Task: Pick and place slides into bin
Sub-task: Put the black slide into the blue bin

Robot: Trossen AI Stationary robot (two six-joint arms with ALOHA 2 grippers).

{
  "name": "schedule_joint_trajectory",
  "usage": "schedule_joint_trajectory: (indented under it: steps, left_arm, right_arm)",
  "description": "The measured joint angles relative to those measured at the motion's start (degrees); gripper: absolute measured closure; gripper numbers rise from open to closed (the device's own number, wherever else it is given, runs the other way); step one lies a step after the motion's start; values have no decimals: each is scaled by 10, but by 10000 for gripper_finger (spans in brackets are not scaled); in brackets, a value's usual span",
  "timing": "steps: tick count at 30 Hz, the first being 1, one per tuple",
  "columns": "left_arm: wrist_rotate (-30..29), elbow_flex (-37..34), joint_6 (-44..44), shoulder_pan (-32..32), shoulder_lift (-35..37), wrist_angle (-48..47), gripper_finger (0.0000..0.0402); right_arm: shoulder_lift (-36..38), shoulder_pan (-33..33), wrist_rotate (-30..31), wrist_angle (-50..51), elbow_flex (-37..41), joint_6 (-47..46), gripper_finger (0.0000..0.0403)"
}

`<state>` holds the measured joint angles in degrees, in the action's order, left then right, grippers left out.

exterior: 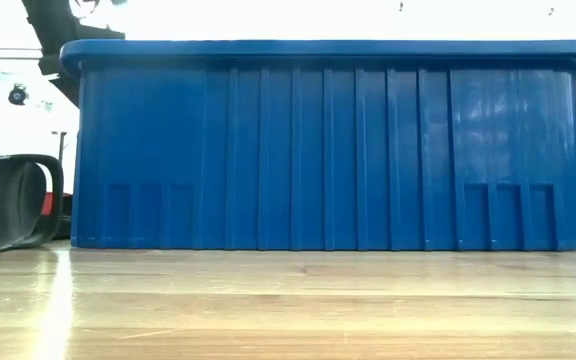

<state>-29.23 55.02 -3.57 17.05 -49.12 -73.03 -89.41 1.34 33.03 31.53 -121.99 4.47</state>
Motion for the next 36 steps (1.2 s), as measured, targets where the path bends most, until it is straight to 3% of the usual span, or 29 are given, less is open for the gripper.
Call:
schedule_joint_trajectory:
  steps: [7, 14, 16, 19, 26, 30, 36]
  left_arm:
    - [62, -18, 96, 90, 42, 56, 212]
    - [67, -30, 168, 205, -34, 56, 212]
    - [100, -32, 207, 231, -55, 62, 212]
    - [139, -32, 258, 262, -74, 78, 212]
    - [146, -52, 356, 313, -95, 110, 212]
    - [197, -58, 356, 321, -110, 92, 212]
    - [166, -57, 315, 321, -152, 70, 212]
  right_arm:
    - [0, 0, 0, -1, 1, 5, 394]
    - [0, 0, 0, 0, 1, 5, 394]
    - [0, 0, 0, 0, 1, 5, 394]
    - [0, 0, 0, 0, 1, 6, 394]
    - [1, 0, 0, 12, 1, 7, 394]
    - [1, 0, 0, 12, 1, 7, 394]
    - [1, 1, 0, 12, 1, 21, 394]
